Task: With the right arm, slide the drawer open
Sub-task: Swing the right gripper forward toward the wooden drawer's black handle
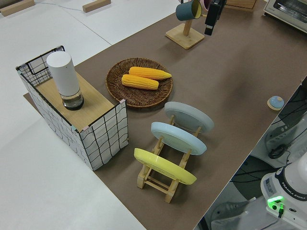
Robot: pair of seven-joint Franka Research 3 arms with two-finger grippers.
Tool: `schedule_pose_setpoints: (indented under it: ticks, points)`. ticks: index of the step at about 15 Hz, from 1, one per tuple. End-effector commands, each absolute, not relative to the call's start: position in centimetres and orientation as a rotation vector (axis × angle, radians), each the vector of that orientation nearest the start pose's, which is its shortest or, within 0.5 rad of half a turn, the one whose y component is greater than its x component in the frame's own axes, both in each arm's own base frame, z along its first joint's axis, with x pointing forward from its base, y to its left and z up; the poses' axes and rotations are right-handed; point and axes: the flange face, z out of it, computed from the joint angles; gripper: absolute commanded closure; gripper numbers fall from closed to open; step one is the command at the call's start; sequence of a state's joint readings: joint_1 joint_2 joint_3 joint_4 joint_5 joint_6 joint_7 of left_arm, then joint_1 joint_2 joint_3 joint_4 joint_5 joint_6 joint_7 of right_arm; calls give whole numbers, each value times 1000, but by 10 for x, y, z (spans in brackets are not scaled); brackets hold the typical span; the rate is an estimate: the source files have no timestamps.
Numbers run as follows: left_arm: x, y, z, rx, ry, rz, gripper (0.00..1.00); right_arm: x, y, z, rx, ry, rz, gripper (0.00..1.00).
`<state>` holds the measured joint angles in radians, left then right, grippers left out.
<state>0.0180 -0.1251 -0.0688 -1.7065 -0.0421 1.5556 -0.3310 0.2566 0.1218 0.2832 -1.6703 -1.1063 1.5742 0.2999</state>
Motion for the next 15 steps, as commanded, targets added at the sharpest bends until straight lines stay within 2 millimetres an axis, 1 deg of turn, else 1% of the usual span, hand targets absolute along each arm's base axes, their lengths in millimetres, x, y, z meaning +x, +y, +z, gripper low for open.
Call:
schedule_pose_setpoints:
  ticks: [1,2,3,4,5,10,13,15]
  points:
    - [508,-31,631,-3140,-434,56,7,565,231,535,1881,440,324,32]
    - [508,-31,631,-3140,-434,56,7,567,232,521,1842,415,349,32]
    - [508,-31,631,-3140,-434,56,7,569,232,500,1807,391,377,34]
    - [508,-31,631,-3140,-434,56,7,570,235,489,1773,383,410,34]
    - [507,-31,631,-3139,-434,58,7,573,233,479,1754,381,416,34]
    - [508,-31,631,-3140,-434,56,7,588,233,452,1673,406,449,44]
    - [508,-31,631,-3140,-434,56,7,608,214,446,1643,437,480,53]
    - [507,-31,631,-3139,-434,58,7,622,195,438,1640,463,491,59]
